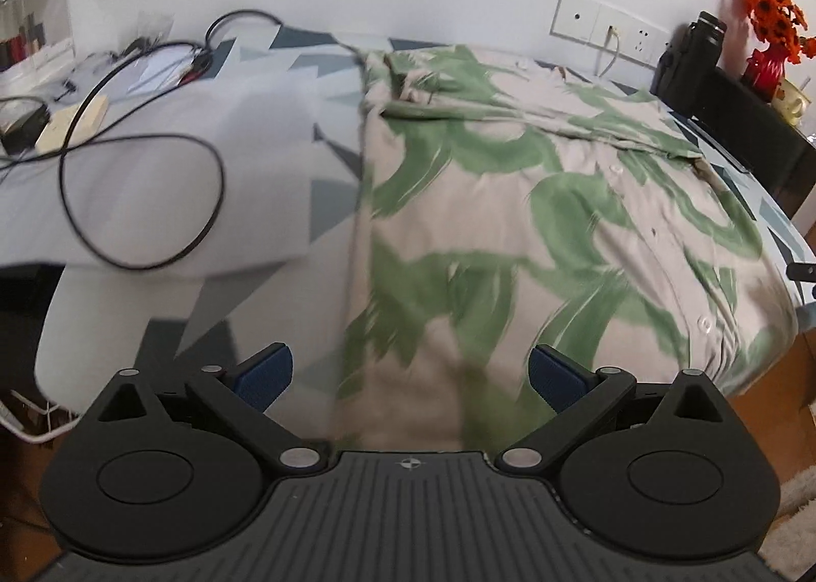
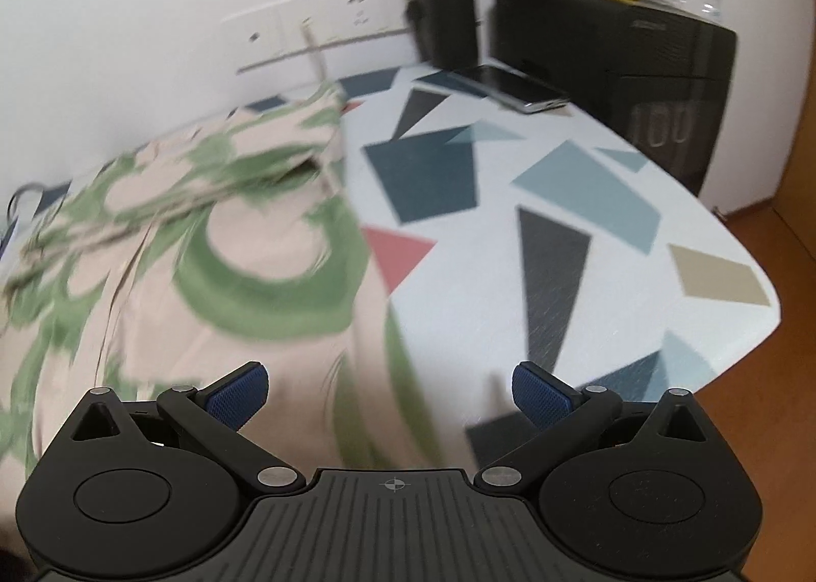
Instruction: Fold clothes
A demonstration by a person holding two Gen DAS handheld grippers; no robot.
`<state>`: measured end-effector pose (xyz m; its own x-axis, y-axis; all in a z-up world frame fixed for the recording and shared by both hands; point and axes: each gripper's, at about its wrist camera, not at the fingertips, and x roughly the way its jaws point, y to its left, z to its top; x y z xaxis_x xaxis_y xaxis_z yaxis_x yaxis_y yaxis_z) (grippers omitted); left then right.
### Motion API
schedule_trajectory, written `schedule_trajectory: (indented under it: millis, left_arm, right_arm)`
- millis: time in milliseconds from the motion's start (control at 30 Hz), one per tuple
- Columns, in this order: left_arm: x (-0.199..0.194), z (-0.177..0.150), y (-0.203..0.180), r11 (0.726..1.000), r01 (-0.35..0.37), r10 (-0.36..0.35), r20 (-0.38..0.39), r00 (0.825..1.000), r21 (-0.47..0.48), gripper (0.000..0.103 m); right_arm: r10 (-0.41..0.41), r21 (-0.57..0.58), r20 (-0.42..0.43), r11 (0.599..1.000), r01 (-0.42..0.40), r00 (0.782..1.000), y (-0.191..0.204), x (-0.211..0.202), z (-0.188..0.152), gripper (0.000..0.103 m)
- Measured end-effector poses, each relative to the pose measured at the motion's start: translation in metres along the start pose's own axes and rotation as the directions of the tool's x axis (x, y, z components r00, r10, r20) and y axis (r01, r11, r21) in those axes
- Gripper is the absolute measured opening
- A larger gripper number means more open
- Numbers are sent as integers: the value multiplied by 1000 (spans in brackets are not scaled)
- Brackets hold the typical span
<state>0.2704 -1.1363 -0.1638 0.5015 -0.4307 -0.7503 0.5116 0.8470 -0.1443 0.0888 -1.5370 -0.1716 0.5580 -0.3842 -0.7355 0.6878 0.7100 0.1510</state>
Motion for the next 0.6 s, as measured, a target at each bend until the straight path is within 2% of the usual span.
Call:
schedule_trajectory:
  millis: [100,167,200,267,500,600]
  left_arm:
    - [3,0,5,1000,0,0,-10,1000,-8,98]
    - [9,1,7,1000,4,-5,-33,999,-4,85]
    - [12,1,6,1000,2,-2,-42,999,-1,75]
    - [15,1,4,1000,-6,6,-48,999,9,74]
    - [21,2,-3,998,8,-5,-54,999,57,73]
    - [24,3,-7,997,2,3,-55,998,80,75]
  right_arm:
    - [8,-32,-8,999,-8,1000,8,4,-4,101]
    - [12,-52,-14,999,-13,1000,13,6,-7,96]
    - [15,-63,-17,998,-16,1000,16,7,-8,91]
    - [20,-83,-23,996,-21,1000,21,10,-11,85]
    - [10,-105,-21,994,-12,1000,21,10,-16,84]
    - [-1,-61,-25,998,-1,1000,9,10,-18,84]
